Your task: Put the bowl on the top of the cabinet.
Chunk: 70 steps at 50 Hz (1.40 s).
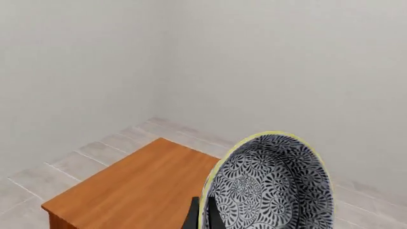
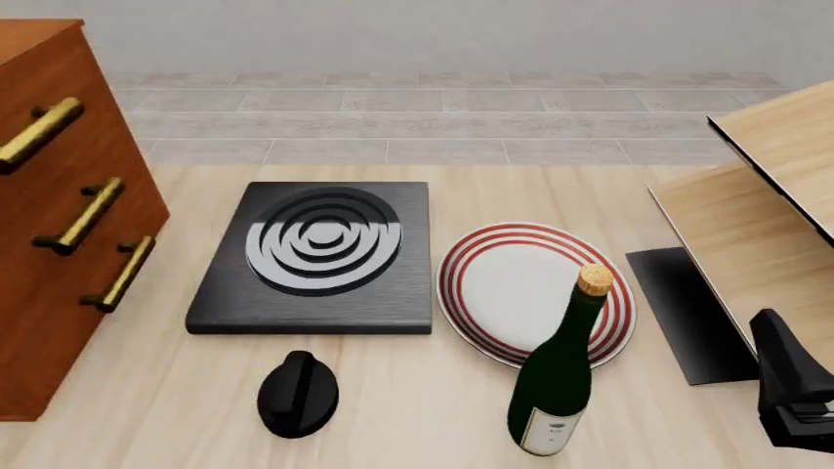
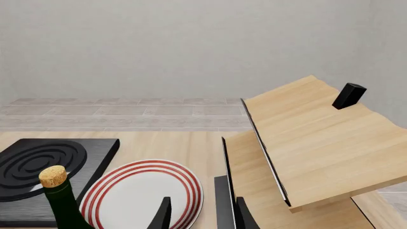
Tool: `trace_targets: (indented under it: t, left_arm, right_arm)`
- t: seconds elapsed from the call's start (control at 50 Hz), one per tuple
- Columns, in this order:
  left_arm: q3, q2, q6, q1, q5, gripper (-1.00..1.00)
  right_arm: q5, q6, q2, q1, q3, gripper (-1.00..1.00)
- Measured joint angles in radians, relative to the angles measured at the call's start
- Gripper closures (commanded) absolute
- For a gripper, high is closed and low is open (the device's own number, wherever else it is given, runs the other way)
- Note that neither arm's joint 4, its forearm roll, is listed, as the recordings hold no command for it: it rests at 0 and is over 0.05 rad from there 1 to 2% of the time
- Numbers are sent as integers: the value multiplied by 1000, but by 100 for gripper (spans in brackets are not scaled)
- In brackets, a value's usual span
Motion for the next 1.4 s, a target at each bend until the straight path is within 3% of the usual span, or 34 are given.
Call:
trace_targets:
  t: [0.5, 1.4]
  left_arm:
    - [-49, 166, -156, 153, -55, 100]
    - [-54, 319, -234, 231, -60, 100]
  right_arm:
    - [0, 0, 0, 0, 0, -100]
    - [36, -1, -5, 2, -32, -100]
